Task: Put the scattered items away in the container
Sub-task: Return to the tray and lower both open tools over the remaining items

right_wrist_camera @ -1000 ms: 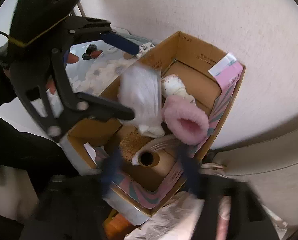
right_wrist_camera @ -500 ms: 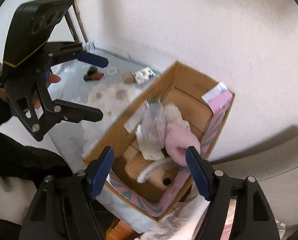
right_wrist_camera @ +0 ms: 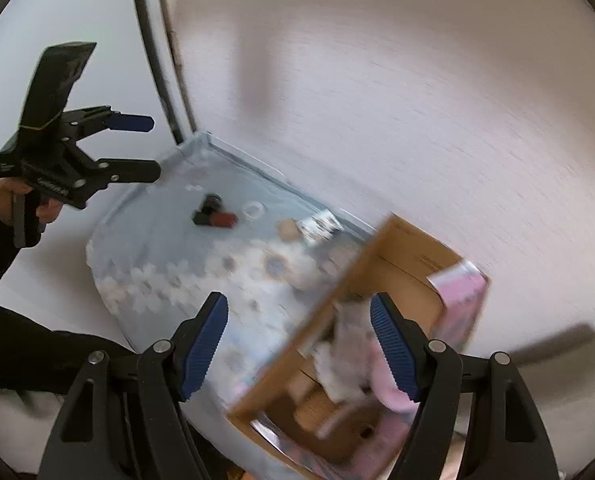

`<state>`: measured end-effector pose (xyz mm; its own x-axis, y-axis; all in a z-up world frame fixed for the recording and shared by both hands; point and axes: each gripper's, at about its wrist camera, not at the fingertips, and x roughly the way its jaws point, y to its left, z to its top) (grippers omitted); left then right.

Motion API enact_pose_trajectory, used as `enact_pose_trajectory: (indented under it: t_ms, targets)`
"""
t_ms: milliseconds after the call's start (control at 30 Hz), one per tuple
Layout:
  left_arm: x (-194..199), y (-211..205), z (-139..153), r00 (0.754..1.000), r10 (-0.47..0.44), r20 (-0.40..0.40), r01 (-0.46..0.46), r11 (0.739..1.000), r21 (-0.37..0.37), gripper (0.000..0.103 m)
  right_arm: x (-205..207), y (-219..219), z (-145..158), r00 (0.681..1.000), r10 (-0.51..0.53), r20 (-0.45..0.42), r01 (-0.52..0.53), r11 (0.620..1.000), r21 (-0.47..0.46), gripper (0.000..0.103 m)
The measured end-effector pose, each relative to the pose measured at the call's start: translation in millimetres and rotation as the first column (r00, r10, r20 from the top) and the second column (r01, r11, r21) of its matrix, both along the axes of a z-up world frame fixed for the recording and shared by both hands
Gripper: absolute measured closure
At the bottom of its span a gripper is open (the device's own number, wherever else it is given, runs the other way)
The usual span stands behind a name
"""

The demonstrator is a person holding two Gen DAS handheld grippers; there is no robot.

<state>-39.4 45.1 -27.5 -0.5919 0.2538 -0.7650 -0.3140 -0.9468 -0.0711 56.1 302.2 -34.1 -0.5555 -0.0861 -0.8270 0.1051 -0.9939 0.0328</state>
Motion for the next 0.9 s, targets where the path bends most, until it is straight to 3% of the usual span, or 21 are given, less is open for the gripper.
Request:
enact_pose_trajectory:
  t_ms: [100,200,400,633,767,833,900]
  targets:
    - [-3.2,-26.8,-11.4,0.999,0.042,0.026,-0.042,0.999,0.004,0.000,-20.9,-14.9,-8.6,1.000,-0.006,0.014,0.006,0.999,-0.054,0.033]
    - [-7.0,-47.6,-29.4,0.995,0.073,0.068,-0.074,0.997,0.005,0.000,-41.7,-32.8,-24.5,0.999,-0.018,0.029,0.019,0.999,-0.046,0.033]
    - [-22.2,-73.2,-71.6,0.981,0.113,0.160,-0.120,0.992,0.035,0.000,-72.3,-72.2,-57.8,0.999,-0.036,0.024,0.039,0.993,-0.108,0.025]
    - [-49.6,-68.1,-116.1,0.971,0.115,0.210,-0.133,0.988,0.073,0.001,-100.3,-105.7,-114.2,0.992,-0.125,0.026,0.127,0.984,-0.124,0.024]
    - [-68.0,-59.6,-146.9,0.967,0.105,0.231,-0.122,0.991,0.058,0.011,-114.3,-107.6,-151.6,0.970,-0.233,0.071,0.240,0.965,-0.102,0.024]
    - [-75.2,-58.2,-164.4,0.963,0.102,0.249,-0.122,0.990,0.065,0.014,-118.8,-107.0,-163.6,0.962,-0.267,0.062,0.273,0.954,-0.123,0.024]
    - [-80.2,-56.1,-177.5,0.958,0.106,0.266,-0.129,0.989,0.070,0.017,-125.5,-112.1,-175.7,0.956,-0.292,0.042,0.294,0.953,-0.076,0.024]
